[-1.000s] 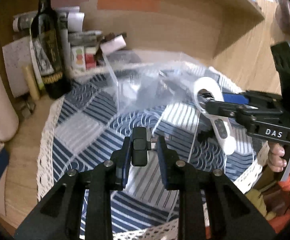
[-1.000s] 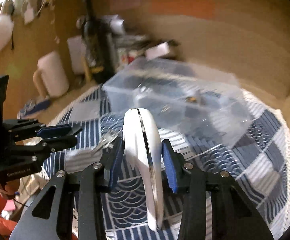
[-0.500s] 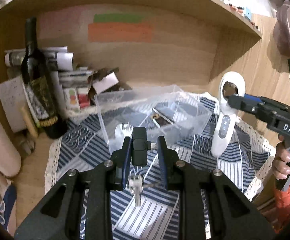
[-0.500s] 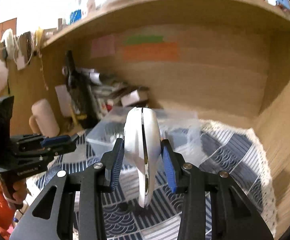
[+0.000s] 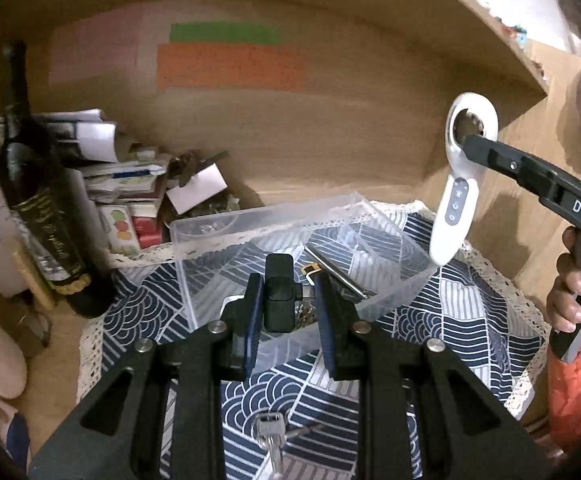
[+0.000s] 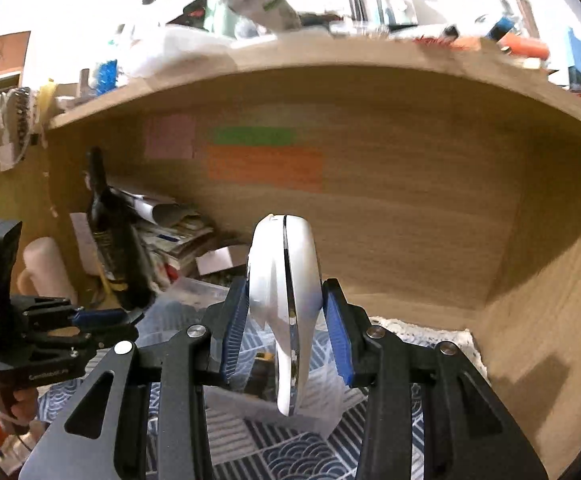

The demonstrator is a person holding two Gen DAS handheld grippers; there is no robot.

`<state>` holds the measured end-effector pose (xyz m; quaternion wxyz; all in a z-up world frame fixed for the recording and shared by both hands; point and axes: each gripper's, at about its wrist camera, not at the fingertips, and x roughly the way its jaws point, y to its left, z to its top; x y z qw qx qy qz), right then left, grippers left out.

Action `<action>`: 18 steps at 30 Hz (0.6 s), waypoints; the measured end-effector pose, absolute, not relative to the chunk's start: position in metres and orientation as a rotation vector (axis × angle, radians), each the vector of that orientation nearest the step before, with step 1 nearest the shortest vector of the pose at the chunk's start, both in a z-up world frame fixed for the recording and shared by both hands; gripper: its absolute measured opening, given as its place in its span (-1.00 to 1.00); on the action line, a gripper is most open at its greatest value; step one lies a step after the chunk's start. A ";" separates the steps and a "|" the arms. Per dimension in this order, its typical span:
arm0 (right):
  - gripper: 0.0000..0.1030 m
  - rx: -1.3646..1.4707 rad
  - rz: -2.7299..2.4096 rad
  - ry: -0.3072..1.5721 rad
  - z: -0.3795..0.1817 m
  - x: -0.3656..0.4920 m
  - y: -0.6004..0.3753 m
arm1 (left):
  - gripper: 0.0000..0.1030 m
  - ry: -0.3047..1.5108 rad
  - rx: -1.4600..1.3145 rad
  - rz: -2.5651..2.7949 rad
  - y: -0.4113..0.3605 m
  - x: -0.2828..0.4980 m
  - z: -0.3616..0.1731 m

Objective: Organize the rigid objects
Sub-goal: 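Lift the white device into the clear box with the right tool while the left tool drops the clip in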

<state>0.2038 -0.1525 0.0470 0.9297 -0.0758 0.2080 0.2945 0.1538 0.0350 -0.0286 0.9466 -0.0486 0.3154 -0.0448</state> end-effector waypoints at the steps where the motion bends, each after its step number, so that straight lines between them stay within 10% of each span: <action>1: -0.33 -0.161 0.603 0.435 0.043 0.210 -0.150 | -0.51 0.651 -0.099 -0.094 0.035 0.158 -0.031; 18: -0.32 -0.325 0.655 0.710 -0.036 0.284 -0.104 | -0.51 0.791 -0.057 -0.144 0.027 0.212 -0.076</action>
